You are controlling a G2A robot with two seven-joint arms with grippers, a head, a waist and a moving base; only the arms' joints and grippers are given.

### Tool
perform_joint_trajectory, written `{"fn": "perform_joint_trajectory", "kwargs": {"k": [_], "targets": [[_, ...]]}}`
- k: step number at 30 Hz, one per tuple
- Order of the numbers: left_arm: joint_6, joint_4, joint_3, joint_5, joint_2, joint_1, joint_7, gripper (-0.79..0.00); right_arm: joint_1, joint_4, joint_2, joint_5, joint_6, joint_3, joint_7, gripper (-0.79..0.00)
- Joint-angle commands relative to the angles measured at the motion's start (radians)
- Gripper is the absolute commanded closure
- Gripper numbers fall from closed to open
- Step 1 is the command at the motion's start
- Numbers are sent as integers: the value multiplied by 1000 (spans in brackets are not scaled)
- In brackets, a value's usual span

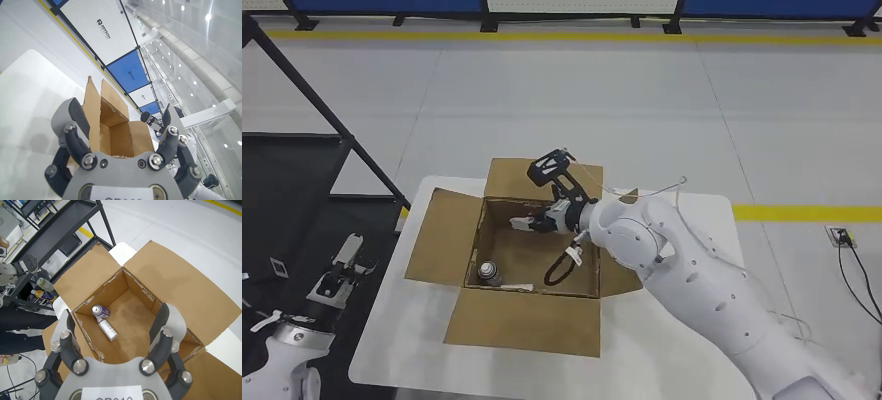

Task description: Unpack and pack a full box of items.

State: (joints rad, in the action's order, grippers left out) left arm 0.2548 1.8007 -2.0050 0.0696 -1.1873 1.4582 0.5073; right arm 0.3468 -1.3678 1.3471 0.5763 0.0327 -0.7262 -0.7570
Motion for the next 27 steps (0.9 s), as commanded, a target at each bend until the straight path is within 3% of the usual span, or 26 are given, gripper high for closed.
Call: {"fn": "perform_joint_trajectory", "kwargs": {"k": [1,9,13,19,27], "targets": [[0,0,0,0,0,0,0,-785,1,-1,0,0,2,-1,0,-785],[0,0,0,0,0,0,0,-785,6,-1,0,9,8,4,3,-785],[-36,-12,4,8,1,-5,-21,-785,-47,63,23,50,78,67,-64,-785],[-83,-43,20,22,6,-32,-14,-785,-161,262,108,30,137,198,-92,-785],[-123,-81,92,-55,15,-90,21,-785,-261,619,263,-35,274,332,-59,-785]]}}
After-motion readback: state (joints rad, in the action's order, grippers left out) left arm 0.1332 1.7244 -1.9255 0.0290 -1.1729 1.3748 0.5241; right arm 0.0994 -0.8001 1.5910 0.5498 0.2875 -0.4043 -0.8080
